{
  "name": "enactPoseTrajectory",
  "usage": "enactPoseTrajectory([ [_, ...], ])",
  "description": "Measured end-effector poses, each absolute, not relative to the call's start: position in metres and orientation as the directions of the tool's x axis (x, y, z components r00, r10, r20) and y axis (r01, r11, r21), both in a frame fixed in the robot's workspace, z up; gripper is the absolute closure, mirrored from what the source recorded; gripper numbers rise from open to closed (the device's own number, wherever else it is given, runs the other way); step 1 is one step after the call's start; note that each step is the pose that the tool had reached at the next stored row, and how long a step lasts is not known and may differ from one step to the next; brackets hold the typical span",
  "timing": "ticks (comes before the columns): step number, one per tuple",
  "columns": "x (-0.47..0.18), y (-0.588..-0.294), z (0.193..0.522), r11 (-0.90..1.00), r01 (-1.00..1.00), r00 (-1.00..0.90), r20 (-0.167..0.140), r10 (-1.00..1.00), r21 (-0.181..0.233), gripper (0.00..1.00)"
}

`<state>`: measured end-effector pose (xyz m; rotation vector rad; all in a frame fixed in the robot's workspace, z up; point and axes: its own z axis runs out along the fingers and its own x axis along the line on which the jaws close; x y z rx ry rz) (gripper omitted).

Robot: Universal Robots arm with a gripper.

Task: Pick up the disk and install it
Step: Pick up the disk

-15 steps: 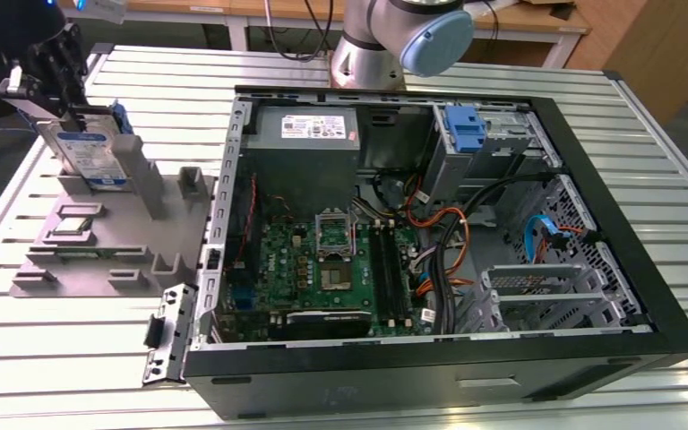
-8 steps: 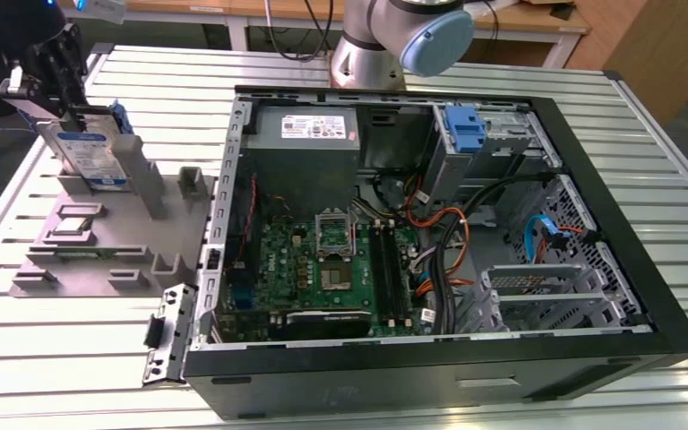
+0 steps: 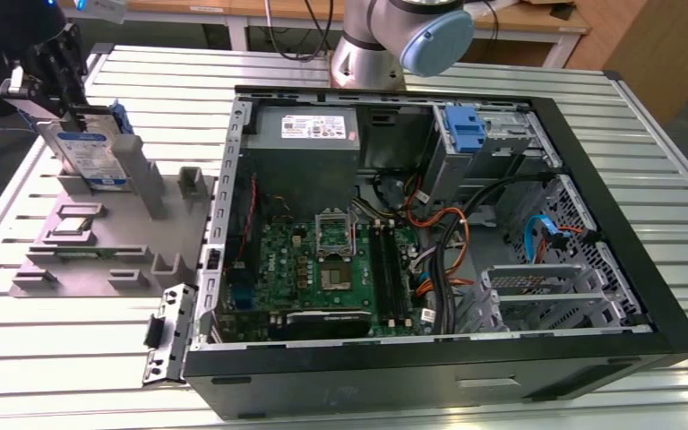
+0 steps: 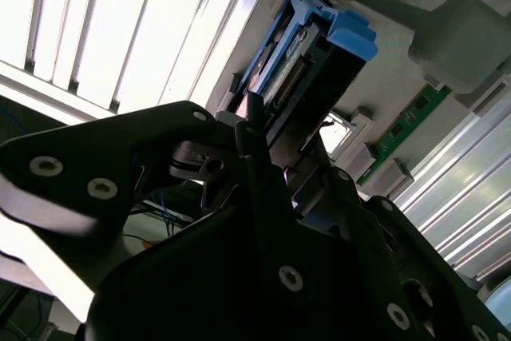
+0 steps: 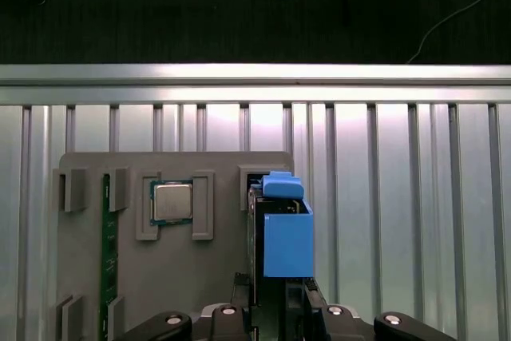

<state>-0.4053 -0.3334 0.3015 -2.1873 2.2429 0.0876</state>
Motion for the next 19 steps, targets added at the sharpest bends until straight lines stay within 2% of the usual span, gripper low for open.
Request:
enactPoseTrajectory([
  [19,-0.405,-0.333,0.315,0.024,-0.999,-0.026,-0.042,-0.999,0.035,0.65],
])
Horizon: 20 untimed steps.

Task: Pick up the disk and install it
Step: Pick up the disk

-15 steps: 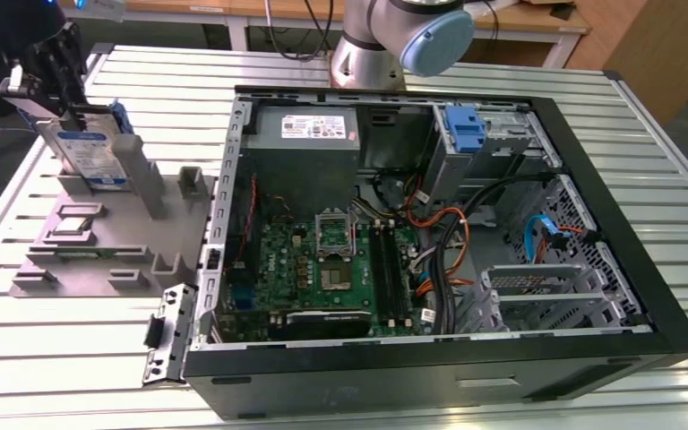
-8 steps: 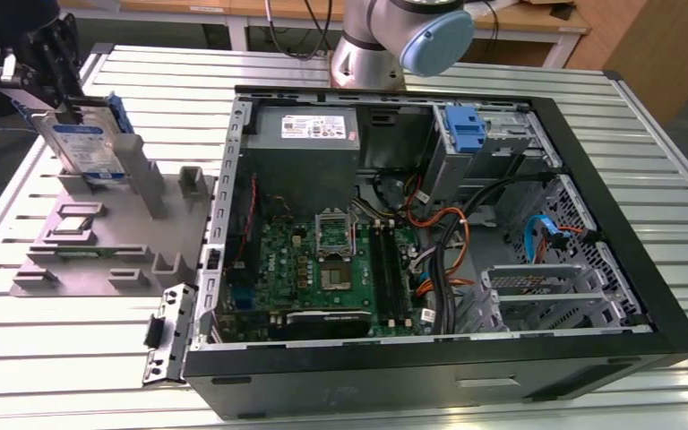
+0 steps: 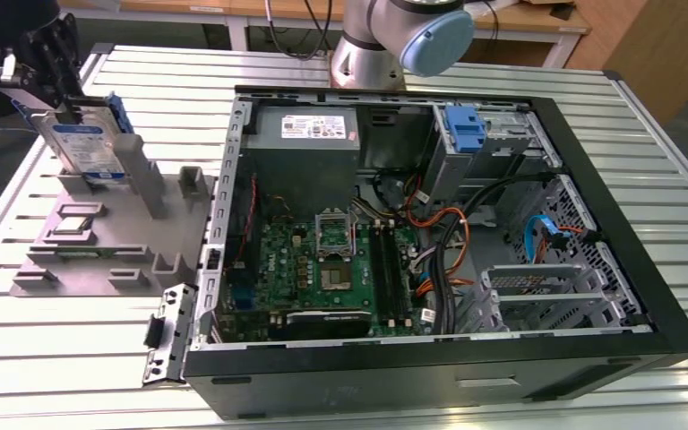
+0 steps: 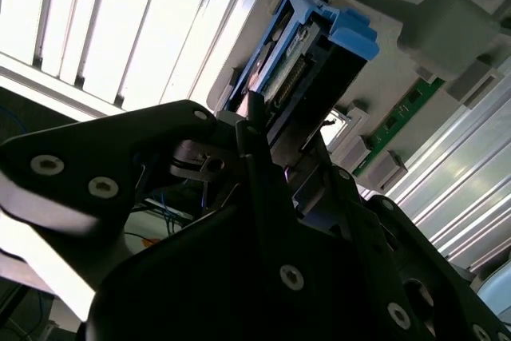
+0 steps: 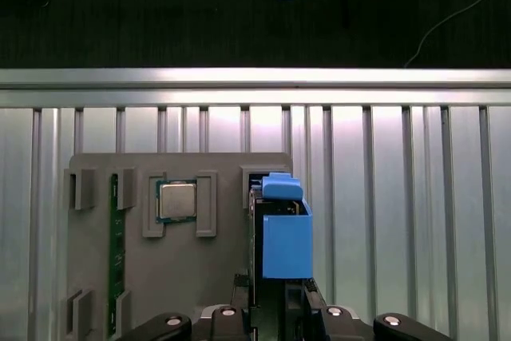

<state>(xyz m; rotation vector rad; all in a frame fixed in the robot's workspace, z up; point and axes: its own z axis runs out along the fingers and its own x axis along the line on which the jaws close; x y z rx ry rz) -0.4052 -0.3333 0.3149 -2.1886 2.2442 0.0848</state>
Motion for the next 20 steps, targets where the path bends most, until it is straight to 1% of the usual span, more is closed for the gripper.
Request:
enactPoseTrajectory([
  [5,-0.405,-0.333,0.316,0.024,-0.999,-0.026,-0.042,-0.999,0.035,0.65],
  [12,-0.405,-0.333,0.33,0.024,-0.999,-0.026,-0.042,-0.999,0.035,0.65],
  [20,-0.405,-0.333,0.331,0.024,-0.999,-0.026,-0.042,-0.999,0.035,0.65],
])
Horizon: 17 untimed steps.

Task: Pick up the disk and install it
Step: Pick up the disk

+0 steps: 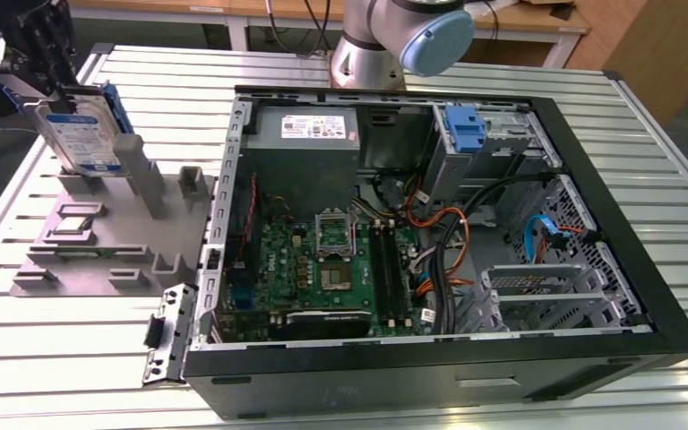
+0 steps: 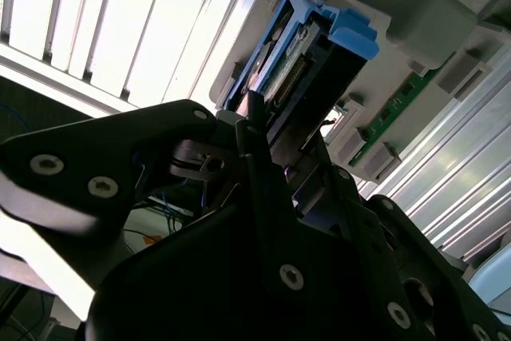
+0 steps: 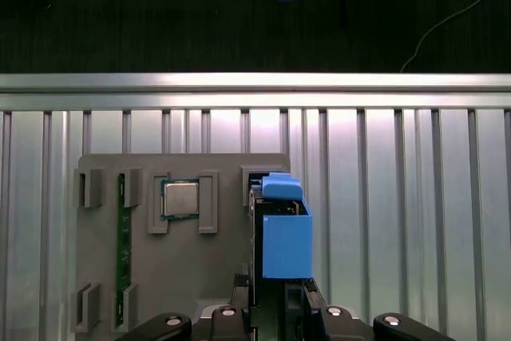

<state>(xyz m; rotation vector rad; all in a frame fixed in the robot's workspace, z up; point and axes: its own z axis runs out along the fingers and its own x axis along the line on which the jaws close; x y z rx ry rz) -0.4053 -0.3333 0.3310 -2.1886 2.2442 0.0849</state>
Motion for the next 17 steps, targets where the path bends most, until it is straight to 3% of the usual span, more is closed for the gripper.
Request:
enactPoseTrajectory([
  [17,-0.4052,-0.3333,0.3355,0.024,-0.999,-0.026,-0.042,-0.999,0.035,0.65],
])
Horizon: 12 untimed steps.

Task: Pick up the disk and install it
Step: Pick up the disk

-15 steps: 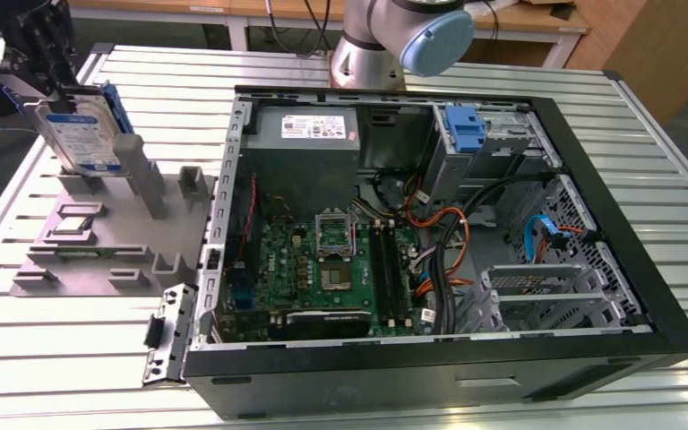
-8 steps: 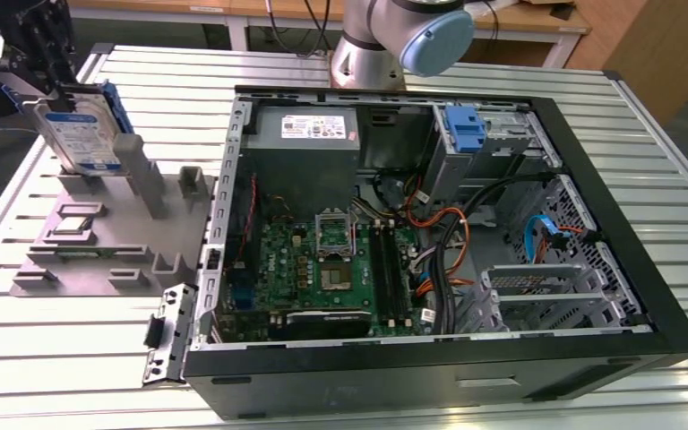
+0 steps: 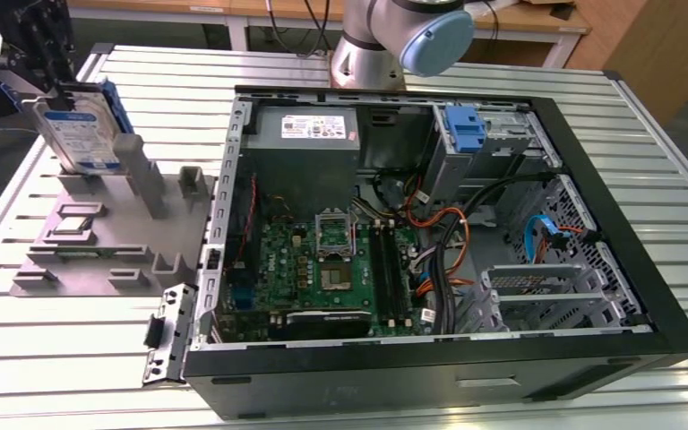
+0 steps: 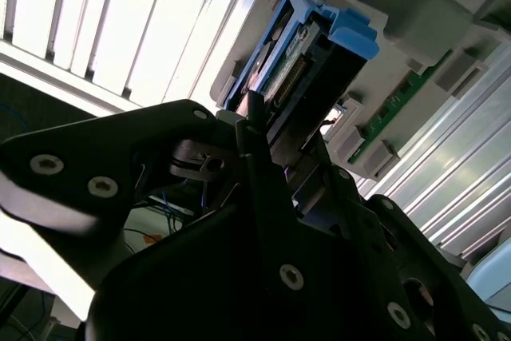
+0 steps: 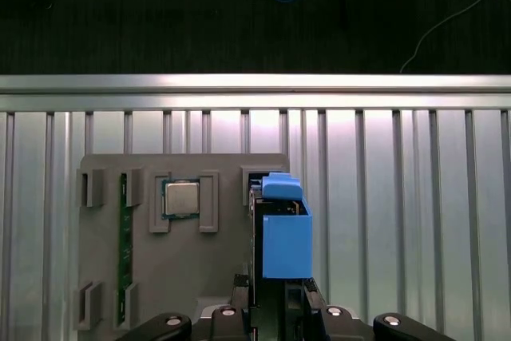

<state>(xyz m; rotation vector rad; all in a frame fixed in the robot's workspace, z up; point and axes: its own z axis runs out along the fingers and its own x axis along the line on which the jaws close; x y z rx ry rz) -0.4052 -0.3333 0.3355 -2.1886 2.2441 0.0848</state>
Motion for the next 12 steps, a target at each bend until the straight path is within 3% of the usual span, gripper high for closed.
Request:
enactPoseTrajectory([
  [12,-0.4052,-0.3333,0.3378,0.024,-0.999,-0.026,-0.042,-0.999,0.035,0.65],
])
